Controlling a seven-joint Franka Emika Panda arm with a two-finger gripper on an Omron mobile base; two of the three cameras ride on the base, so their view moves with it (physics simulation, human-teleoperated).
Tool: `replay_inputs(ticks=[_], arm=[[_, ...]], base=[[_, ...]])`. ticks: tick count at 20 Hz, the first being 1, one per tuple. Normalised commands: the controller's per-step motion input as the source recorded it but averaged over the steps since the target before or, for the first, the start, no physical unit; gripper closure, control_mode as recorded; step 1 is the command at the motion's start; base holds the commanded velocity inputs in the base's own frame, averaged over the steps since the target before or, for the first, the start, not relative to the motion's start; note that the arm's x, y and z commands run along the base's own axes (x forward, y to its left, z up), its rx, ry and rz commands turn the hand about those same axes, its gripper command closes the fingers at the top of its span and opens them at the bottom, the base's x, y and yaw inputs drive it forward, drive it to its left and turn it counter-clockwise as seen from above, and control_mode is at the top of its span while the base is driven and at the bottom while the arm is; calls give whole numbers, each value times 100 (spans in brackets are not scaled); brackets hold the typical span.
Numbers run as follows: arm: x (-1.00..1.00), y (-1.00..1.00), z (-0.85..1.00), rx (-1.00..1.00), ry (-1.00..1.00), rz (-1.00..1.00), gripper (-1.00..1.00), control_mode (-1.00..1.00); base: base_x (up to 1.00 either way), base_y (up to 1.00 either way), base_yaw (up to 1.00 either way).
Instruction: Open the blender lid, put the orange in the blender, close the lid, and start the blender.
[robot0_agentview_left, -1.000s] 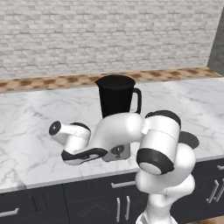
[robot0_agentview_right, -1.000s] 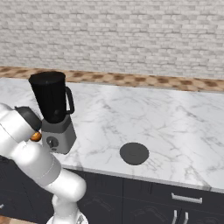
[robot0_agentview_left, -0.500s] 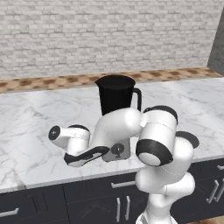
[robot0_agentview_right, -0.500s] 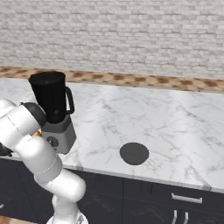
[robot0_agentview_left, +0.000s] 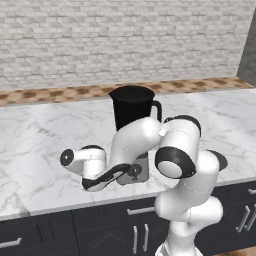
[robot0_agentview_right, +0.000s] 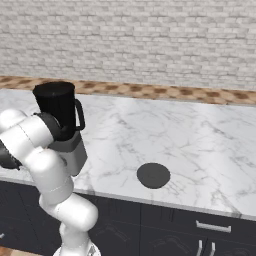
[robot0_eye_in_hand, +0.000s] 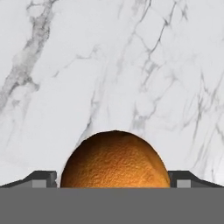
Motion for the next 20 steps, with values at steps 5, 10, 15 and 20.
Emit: replay_inputs(ticks=[5,10,15,20], arm=[[4,-2,-24,0,-2,1,100,-100],[5,-1,-5,0,-9,0,100,-100],[-6,18,51,0,-23,0,100,-100],[-38,43,100,1,-26,-1,100,-100]], base=[[0,0,0],[0,0,0],[0,0,0],[0,0,0]])
